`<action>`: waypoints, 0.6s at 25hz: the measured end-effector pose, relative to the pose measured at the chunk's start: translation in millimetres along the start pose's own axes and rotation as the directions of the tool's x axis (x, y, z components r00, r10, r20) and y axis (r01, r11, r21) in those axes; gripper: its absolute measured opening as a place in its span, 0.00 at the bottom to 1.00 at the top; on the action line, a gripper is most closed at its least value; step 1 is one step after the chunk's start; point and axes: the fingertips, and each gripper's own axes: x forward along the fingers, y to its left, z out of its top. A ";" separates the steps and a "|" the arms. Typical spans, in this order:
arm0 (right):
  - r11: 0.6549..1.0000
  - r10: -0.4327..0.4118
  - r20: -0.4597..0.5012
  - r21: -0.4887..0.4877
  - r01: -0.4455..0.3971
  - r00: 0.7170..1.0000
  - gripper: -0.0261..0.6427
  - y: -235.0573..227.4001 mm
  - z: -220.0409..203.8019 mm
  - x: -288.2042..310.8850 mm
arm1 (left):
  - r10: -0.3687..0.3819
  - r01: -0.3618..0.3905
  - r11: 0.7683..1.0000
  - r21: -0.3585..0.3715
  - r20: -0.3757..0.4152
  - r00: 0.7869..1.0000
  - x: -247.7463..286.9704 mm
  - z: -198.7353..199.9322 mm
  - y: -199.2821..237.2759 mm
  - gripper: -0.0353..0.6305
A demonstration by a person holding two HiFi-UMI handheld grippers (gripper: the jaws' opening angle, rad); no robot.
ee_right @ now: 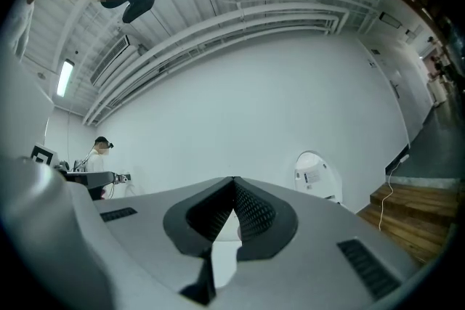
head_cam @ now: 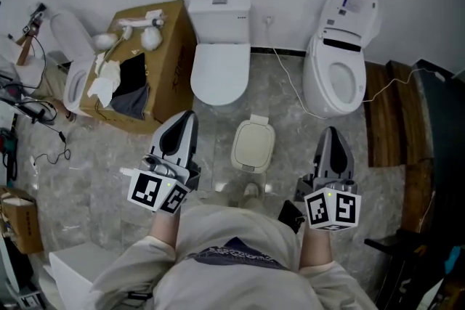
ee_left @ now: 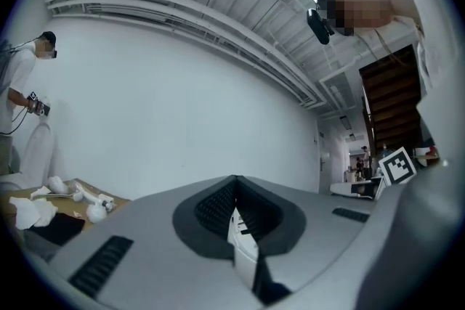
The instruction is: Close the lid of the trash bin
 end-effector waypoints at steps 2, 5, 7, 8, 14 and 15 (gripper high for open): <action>1.000 -0.012 0.007 -0.012 0.012 1.000 0.05 10.9 1.7 -6.9 | -0.008 0.008 1.000 -0.003 0.006 1.000 -8.7 3.2 6.9 0.05; 0.999 -0.030 0.017 -0.032 0.031 0.999 0.05 34.9 1.9 -19.2 | -0.019 0.019 1.000 -0.002 0.012 1.000 -30.9 8.8 22.6 0.05; 0.998 -0.046 0.016 -0.044 0.047 0.999 0.05 55.7 -0.9 -26.4 | -0.014 0.014 1.000 0.008 0.005 1.000 -52.3 11.8 40.3 0.05; 0.997 -0.055 0.013 -0.048 0.055 0.998 0.05 67.8 -3.4 -29.6 | -0.009 0.009 1.000 0.010 -0.002 1.000 -64.5 13.2 51.2 0.05; 0.992 -0.092 -0.006 -0.088 0.091 0.996 0.05 150.1 -22.3 -57.1 | -0.018 0.017 0.999 -0.033 -0.045 0.999 -138.0 12.4 103.8 0.05; 0.991 -0.098 -0.008 -0.087 0.097 0.995 0.05 161.1 -25.7 -62.4 | -0.029 0.027 0.999 -0.038 -0.053 0.998 -146.0 10.3 107.4 0.05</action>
